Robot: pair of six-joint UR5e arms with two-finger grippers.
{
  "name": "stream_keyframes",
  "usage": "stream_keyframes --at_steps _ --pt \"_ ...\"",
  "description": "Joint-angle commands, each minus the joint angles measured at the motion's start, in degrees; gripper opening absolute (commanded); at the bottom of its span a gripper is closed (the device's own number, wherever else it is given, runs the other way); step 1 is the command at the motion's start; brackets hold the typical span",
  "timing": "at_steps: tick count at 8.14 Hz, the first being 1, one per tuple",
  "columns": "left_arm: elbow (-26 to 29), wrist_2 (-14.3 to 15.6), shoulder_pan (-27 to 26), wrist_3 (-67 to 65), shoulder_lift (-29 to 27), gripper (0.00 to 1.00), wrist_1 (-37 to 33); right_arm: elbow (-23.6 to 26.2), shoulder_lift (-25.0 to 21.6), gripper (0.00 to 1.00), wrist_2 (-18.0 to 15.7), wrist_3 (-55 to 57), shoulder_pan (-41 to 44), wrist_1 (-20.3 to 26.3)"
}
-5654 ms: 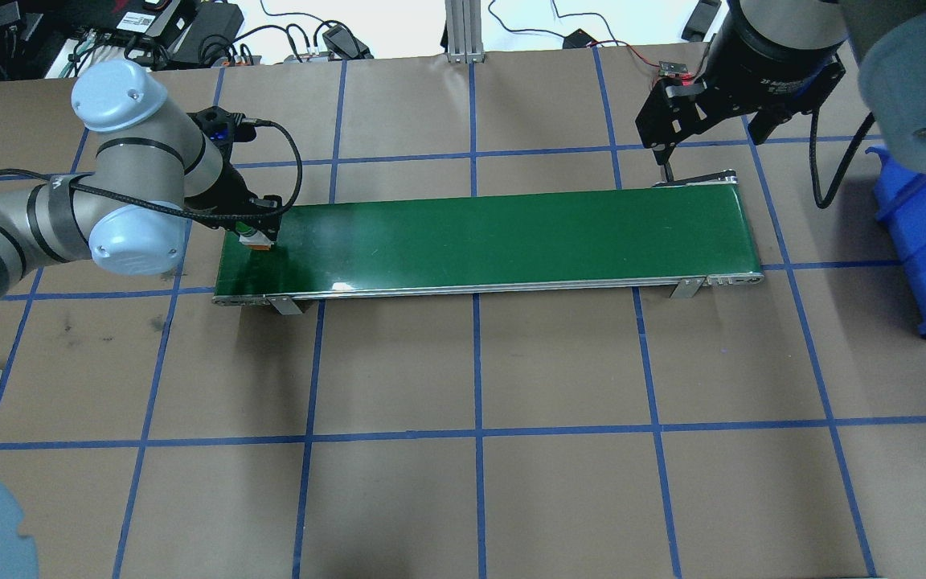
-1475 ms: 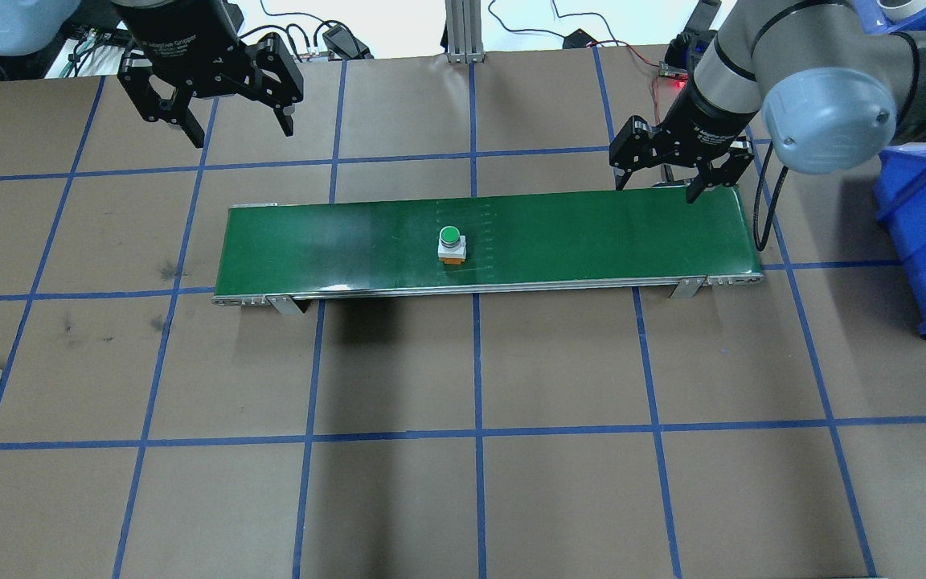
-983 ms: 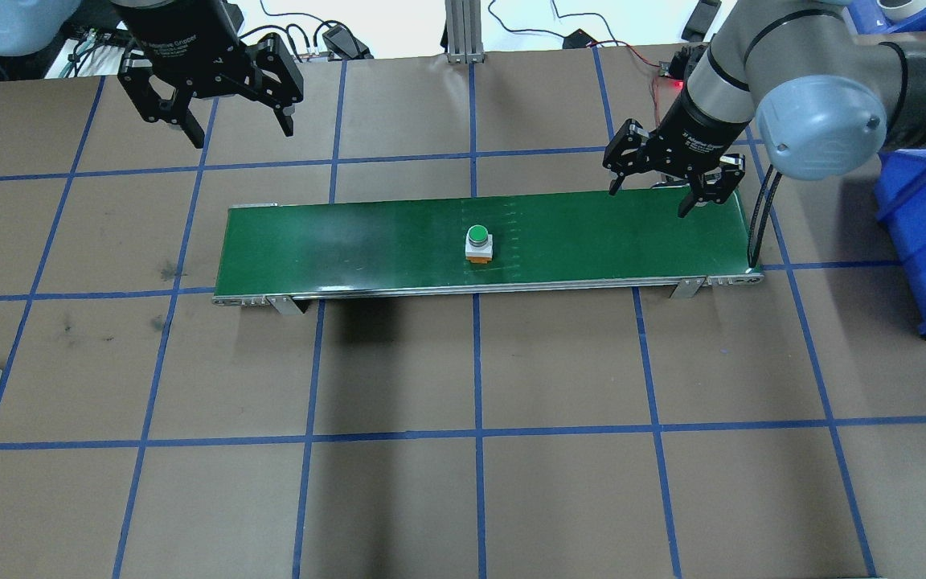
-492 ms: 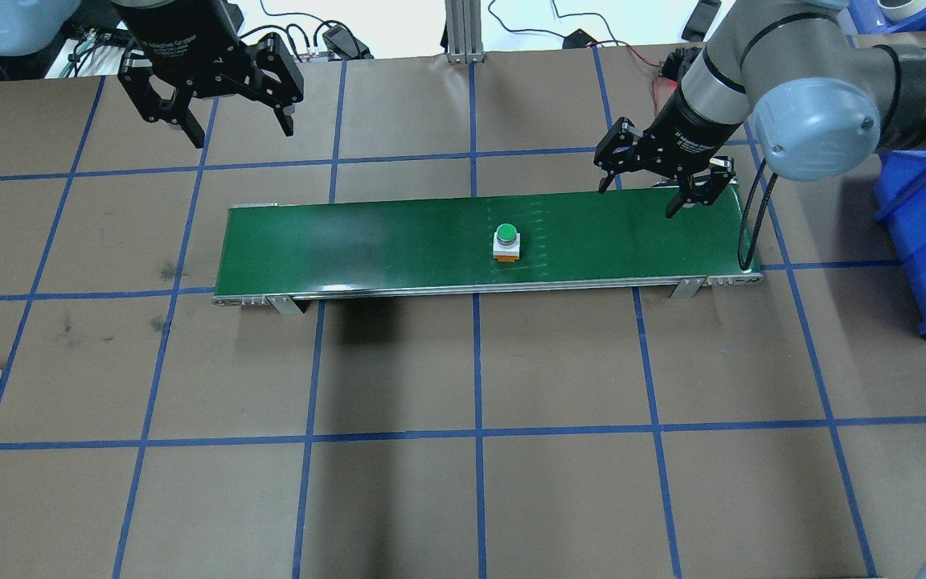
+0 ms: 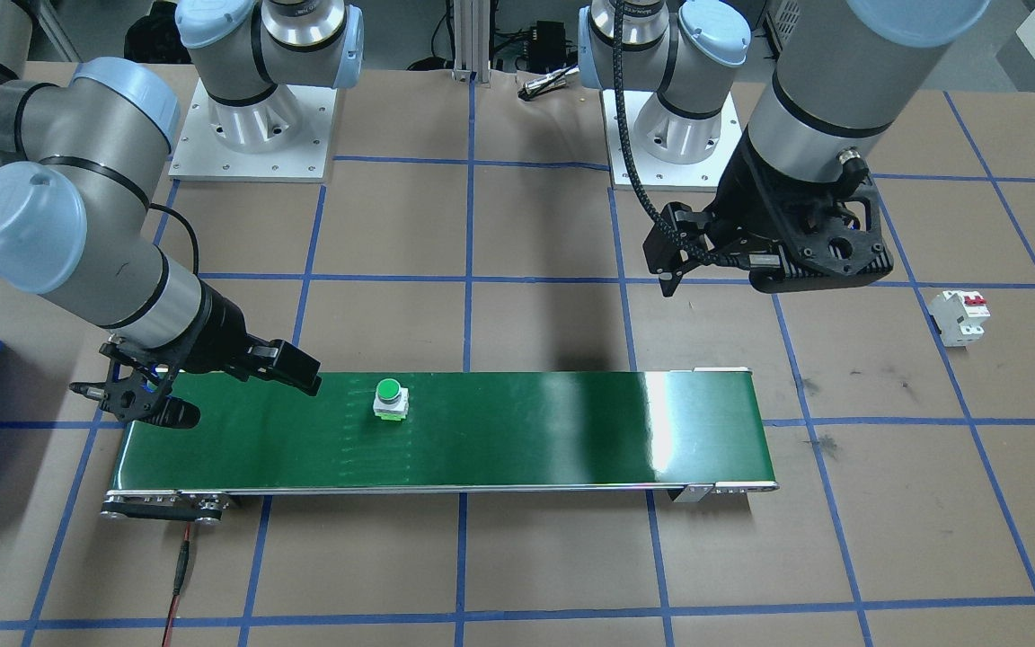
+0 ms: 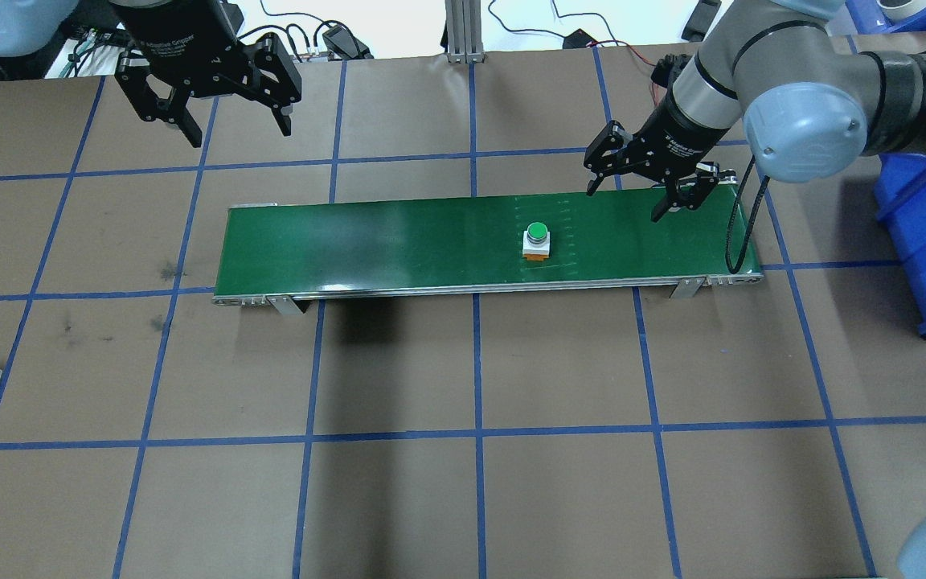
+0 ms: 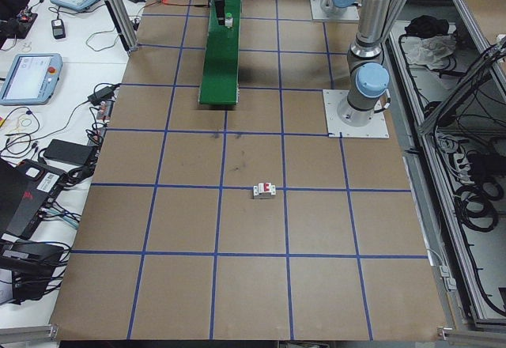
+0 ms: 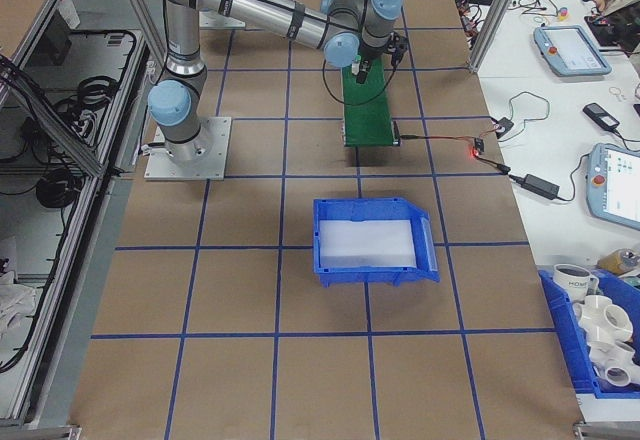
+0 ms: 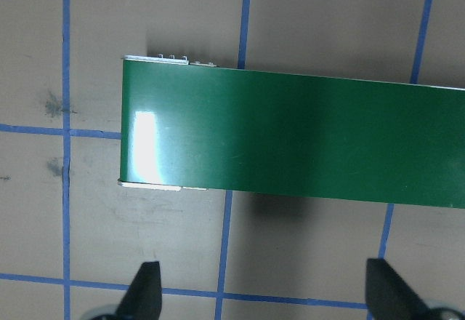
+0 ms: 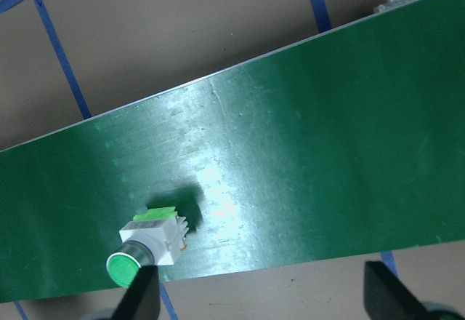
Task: Move button from left to right
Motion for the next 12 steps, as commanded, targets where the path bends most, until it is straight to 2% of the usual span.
stream_keyframes --at_steps 1,5,6,8,10,12 --pt "-0.07 -0.08 0.0 -0.03 0.37 1.0 2.83 0.0 1.16 1.0 3.15 -1.2 -0.08 -0.49" --pt "-0.25 0.1 0.0 -0.03 -0.07 1.0 2.93 0.0 1.86 1.0 2.38 -2.86 -0.08 -1.11" --pt "-0.25 -0.08 0.0 -0.2 -0.07 1.0 3.01 0.35 2.56 1.0 1.33 -3.22 -0.08 -0.85" --pt "-0.16 -0.26 0.0 -0.21 -0.07 1.0 3.01 1.05 3.09 1.0 0.71 -4.53 -0.08 -3.29" --pt "-0.16 -0.26 0.0 -0.21 -0.07 1.0 3.01 1.75 3.36 1.0 -1.31 -6.56 -0.08 -3.31" --pt "-0.16 -0.26 0.09 -0.21 -0.07 1.0 3.01 1.93 4.93 1.0 -5.25 -7.44 -0.08 -3.57"
